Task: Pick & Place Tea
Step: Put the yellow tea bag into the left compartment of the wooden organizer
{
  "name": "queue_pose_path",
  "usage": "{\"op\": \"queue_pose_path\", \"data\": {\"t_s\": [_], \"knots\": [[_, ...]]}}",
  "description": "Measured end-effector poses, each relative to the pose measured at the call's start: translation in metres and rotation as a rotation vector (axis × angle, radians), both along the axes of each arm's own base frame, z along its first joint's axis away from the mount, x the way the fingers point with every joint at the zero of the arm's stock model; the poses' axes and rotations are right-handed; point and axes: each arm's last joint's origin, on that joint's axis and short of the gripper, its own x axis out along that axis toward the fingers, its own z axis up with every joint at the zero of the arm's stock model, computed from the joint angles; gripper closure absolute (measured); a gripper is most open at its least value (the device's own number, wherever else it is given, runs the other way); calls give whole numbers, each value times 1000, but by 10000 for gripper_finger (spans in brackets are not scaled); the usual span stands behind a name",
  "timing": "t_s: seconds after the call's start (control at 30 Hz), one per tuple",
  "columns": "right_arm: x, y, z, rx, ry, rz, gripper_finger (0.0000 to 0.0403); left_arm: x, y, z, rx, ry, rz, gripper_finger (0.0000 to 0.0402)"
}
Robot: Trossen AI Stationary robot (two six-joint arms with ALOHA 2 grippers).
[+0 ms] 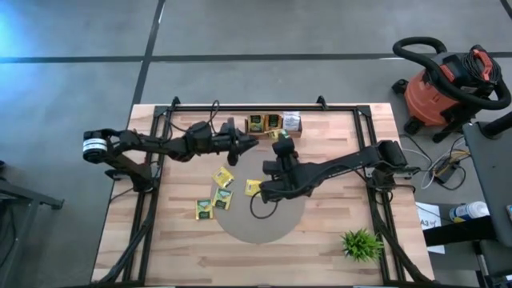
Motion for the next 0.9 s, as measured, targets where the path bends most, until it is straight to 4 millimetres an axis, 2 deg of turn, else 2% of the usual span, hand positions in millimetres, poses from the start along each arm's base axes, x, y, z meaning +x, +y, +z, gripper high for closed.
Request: {"op": "queue_pose_path", "data": {"t_s": [0.23, 0.33, 0.5, 0.67, 0.9], "knots": [[2, 0, 4, -22, -19, -5, 390, 1, 5, 5, -51, -23, 48, 305], [2, 0, 4, -22, -14, -4, 390, 7, 8, 17, -26, -60, 53, 305], [2, 0, 4, -28, 9, -2, 390, 22, 11, 26, -3, -74, 22, 305], [2, 0, 4, -29, 16, -1, 390, 35, 13, 27, -4, -73, -47, 305], [2, 0, 4, -30, 20, 0, 390, 38, 14, 26, -13, -75, -38, 305]]}}
